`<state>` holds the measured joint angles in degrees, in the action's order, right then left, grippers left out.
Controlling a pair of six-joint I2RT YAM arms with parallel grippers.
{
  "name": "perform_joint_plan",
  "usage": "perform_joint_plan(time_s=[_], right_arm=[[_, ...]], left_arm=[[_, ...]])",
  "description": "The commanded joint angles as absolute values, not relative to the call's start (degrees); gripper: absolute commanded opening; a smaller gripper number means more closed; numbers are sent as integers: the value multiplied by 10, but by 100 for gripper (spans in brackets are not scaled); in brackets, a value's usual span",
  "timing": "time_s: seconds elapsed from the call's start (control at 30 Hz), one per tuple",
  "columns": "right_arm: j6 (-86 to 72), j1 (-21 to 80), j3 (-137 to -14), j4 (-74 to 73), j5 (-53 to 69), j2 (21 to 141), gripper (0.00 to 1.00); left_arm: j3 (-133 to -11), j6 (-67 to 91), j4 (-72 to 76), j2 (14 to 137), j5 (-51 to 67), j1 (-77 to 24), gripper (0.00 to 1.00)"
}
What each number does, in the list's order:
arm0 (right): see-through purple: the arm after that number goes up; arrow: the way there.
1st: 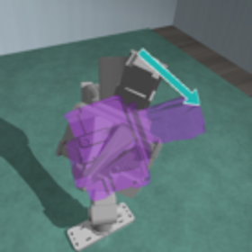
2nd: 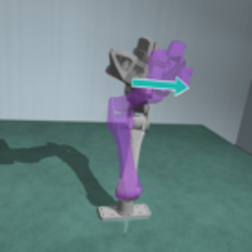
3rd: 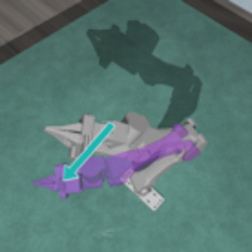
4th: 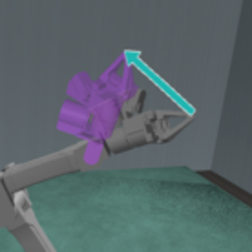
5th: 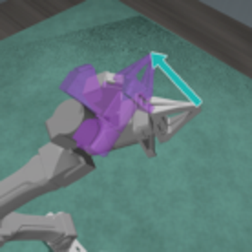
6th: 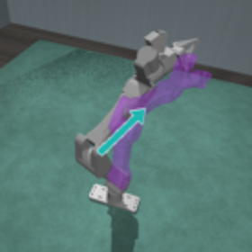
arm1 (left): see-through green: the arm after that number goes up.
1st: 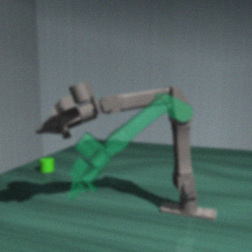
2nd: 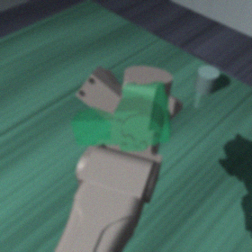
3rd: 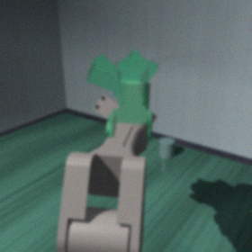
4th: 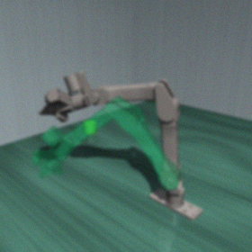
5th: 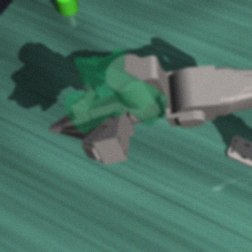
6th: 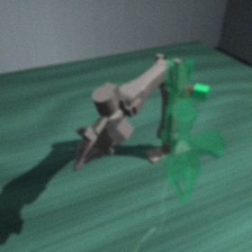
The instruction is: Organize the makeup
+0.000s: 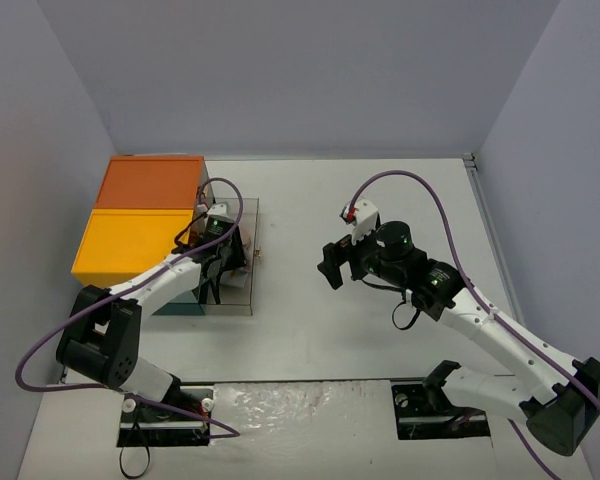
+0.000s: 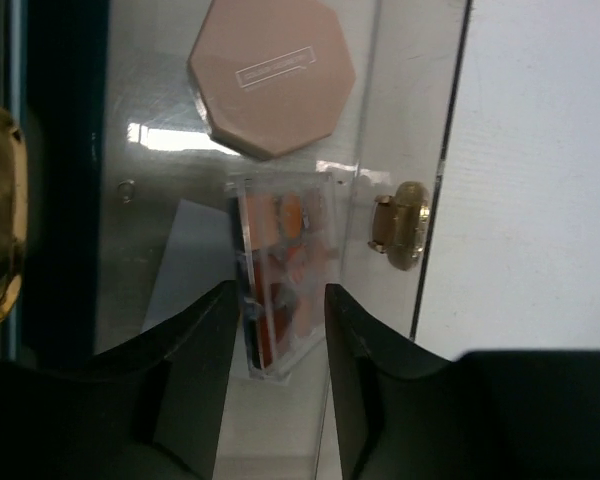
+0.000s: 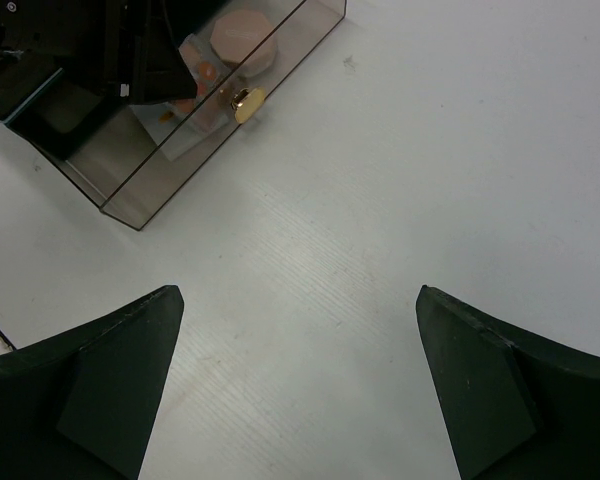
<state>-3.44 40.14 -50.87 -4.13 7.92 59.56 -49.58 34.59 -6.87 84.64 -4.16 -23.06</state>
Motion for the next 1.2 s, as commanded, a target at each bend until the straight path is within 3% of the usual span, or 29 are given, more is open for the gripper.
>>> perform_joint_plan(time_s=[0.0, 0.2, 0.33, 0.73, 0.93, 1.17], right_arm=[[-40, 399, -523, -16, 84, 605, 100], [-39, 399, -535, -16, 94, 623, 100], [-40, 399, -539, -16, 98, 633, 100], [-45, 399, -548, -16, 87, 638, 100], [-53, 397, -537, -16, 48, 602, 100], [-69, 396, -519, -21, 26, 568, 100]], left_arm=[[-513, 344, -87, 826, -89, -225, 47], [-537, 331, -110, 820, -86, -226, 69], [-571, 318, -127, 815, -63, -227, 76], [-733, 294, -221, 832, -56, -267, 75], [-793, 305, -224, 913, -20, -320, 73], [-862, 308, -256, 1035, -42, -343, 78]])
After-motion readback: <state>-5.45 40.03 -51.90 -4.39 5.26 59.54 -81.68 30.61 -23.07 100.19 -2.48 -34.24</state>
